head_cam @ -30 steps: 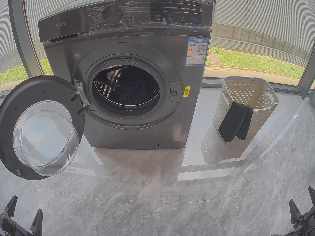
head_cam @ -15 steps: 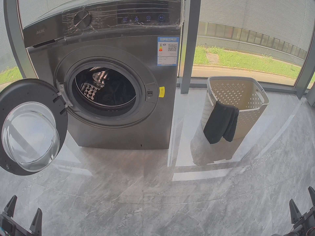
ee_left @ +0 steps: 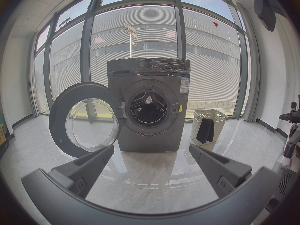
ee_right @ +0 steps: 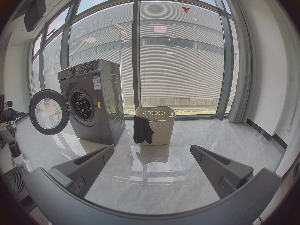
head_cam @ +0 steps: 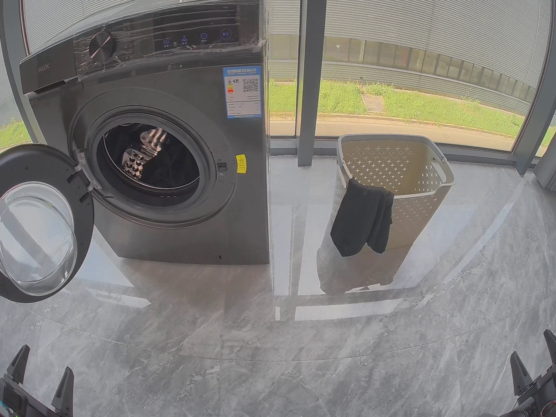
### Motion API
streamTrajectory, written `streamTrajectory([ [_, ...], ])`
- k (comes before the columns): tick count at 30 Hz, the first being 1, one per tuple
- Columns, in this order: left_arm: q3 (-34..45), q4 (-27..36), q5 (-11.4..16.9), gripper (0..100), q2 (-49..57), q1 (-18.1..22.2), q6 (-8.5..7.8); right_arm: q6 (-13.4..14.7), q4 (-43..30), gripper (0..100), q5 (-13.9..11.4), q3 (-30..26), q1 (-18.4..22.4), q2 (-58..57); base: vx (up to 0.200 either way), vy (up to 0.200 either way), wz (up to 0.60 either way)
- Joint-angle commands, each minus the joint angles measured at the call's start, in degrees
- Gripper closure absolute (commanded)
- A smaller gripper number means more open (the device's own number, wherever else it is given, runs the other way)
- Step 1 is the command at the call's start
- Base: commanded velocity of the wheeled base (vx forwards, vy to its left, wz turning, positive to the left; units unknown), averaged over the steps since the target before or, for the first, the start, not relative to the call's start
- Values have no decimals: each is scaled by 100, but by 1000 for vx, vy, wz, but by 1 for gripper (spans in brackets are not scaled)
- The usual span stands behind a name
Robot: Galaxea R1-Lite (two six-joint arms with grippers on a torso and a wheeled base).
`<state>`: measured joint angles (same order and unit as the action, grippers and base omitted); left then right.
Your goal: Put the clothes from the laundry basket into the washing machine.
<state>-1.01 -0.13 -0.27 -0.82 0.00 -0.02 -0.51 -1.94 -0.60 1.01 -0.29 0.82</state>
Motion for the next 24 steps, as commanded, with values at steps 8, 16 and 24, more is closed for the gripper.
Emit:
streamTrajectory([
  [8,92,-4,-8,0,82,0,29,-2,-8,0,-2,-31,3,-82,50,0,0],
  [16,84,-4,-17,0,82,0,64,-2,0,0,-2,-31,3,-82,200,0,0],
  [24,84,-4,-17,0,82,0,64,-2,0,0,-2,-31,3,-82,200,0,0],
])
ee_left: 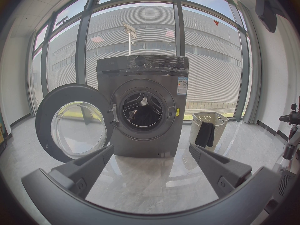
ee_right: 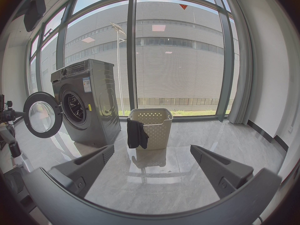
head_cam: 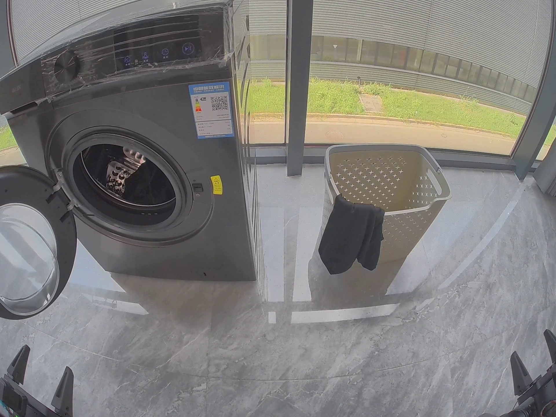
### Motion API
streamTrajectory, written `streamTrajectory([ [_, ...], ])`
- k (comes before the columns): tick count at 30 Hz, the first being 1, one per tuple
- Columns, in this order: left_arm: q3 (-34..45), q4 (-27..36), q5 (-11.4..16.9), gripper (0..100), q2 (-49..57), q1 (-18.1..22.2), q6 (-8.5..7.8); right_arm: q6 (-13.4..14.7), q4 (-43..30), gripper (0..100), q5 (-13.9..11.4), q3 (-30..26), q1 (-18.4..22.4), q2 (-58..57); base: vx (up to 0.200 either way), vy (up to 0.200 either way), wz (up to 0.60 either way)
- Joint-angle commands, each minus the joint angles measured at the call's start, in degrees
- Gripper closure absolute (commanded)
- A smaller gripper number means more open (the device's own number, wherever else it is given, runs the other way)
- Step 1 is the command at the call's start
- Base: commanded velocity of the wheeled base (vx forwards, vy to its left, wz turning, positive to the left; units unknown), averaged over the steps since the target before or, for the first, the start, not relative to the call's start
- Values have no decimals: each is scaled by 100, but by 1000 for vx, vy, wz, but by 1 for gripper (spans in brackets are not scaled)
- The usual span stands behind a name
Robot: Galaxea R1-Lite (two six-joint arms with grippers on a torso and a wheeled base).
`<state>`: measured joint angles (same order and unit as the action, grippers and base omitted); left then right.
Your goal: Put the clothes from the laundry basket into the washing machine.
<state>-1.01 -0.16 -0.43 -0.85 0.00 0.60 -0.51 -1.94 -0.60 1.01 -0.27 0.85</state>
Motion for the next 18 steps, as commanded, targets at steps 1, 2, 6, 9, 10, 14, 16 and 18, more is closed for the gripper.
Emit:
streamTrajectory([
  [1,92,-2,-1,0,85,0,2,-2,0,0,-2,-31,0,-85,200,0,0],
  [2,92,-2,-1,0,85,0,2,-2,0,0,-2,-31,0,-85,200,0,0],
  [6,84,-2,-1,0,85,0,2,-2,0,0,-2,-31,-8,-85,200,0,0],
  [9,84,-2,-10,0,85,0,11,-2,0,0,-2,-31,-8,-85,0,0,0],
  [10,84,-2,-10,0,85,0,19,-2,0,0,-2,-31,-8,-85,0,0,0],
  [14,92,-2,-36,0,85,0,19,-2,0,0,-2,-31,-8,-85,0,-100,0],
  [16,84,-2,-28,0,85,0,19,-2,0,0,-2,-31,-8,-85,0,-200,0],
  [18,84,-2,-28,0,85,0,19,-2,0,0,-2,-31,-8,-85,0,-200,0],
])
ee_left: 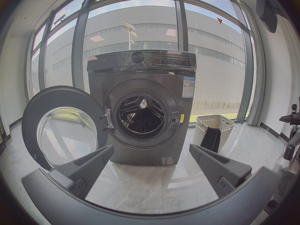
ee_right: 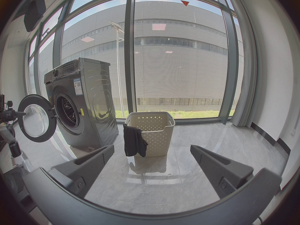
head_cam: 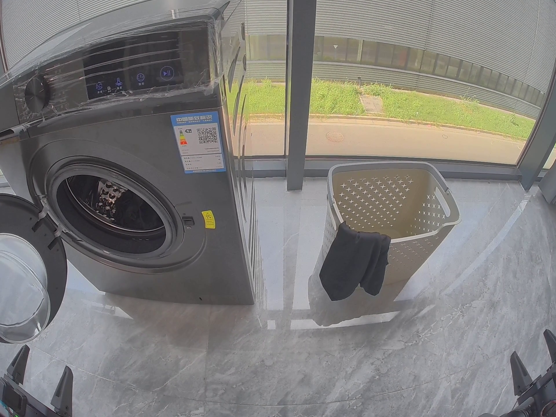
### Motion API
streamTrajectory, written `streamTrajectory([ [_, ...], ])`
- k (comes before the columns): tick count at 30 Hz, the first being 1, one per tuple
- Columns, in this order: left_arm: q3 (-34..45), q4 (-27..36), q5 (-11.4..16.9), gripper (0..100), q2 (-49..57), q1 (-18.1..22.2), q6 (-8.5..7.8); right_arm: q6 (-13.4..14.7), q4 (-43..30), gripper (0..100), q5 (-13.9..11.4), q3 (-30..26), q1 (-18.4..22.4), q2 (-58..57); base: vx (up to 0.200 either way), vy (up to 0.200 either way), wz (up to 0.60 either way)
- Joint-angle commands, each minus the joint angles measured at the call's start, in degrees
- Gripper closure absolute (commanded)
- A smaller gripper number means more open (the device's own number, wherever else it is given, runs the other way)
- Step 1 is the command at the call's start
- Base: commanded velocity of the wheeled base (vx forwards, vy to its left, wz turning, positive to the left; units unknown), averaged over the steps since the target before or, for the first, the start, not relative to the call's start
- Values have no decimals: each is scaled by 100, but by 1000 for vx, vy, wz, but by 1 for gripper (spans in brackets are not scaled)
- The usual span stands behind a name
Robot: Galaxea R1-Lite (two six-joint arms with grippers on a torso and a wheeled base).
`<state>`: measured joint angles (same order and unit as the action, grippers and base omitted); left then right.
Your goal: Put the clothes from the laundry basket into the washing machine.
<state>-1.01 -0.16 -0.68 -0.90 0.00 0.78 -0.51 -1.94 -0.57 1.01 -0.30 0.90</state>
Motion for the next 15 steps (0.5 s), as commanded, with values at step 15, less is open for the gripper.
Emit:
streamTrajectory([
  [15,84,-2,-11,0,90,0,1,-2,0,0,-4,-31,4,-90,0,-200,0],
])
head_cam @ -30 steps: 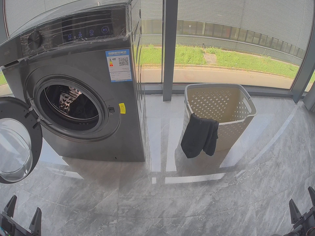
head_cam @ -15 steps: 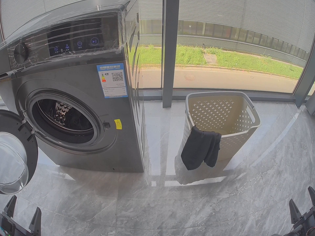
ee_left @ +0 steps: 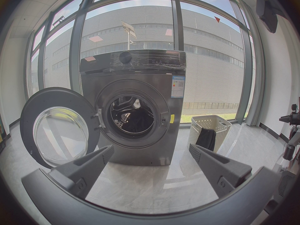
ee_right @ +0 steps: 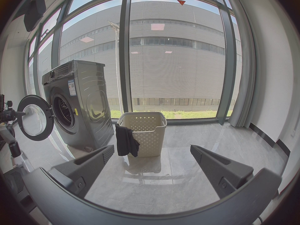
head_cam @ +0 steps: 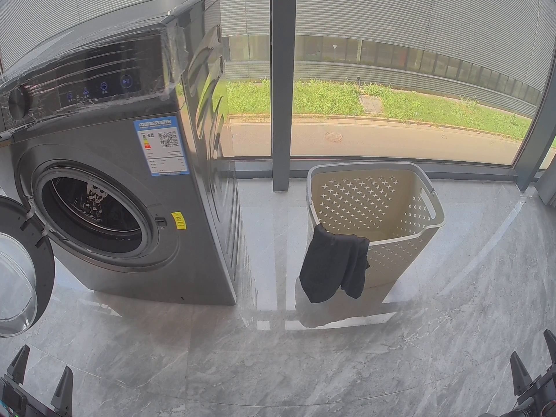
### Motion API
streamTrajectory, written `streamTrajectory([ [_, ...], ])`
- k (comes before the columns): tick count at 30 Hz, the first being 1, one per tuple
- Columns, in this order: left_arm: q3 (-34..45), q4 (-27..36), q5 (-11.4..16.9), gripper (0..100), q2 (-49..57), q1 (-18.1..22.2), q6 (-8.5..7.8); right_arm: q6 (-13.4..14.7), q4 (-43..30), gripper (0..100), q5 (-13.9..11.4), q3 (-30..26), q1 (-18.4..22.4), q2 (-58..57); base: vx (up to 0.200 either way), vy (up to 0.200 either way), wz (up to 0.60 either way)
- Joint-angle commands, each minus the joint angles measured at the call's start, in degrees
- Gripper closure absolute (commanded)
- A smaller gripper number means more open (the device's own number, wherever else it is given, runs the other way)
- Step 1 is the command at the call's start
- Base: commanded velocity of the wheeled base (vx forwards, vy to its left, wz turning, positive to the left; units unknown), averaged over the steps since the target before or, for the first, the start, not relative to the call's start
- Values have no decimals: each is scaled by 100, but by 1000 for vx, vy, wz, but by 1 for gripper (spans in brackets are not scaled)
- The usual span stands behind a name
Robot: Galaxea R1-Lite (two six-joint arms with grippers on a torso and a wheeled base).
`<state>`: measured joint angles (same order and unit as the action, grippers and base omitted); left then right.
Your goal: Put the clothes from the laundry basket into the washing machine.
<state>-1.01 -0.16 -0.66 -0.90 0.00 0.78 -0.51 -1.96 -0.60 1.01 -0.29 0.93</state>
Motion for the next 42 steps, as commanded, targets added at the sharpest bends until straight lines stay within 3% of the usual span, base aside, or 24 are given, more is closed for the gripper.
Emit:
streamTrajectory([
  [1,84,-2,-4,0,90,0,1,-2,3,0,-2,-22,3,-93,0,-200,0],
  [6,84,-2,-13,0,90,0,1,-2,3,0,-2,-22,-6,-93,0,-200,0],
  [22,84,-2,-4,0,90,0,1,-2,3,0,-2,-31,3,-93,0,0,0],
  [39,84,-2,-4,0,90,0,1,-10,-6,0,-2,-31,3,-93,200,0,0],
  [42,92,-2,-13,0,90,0,1,25,12,0,16,-31,12,-93,0,0,0],
])
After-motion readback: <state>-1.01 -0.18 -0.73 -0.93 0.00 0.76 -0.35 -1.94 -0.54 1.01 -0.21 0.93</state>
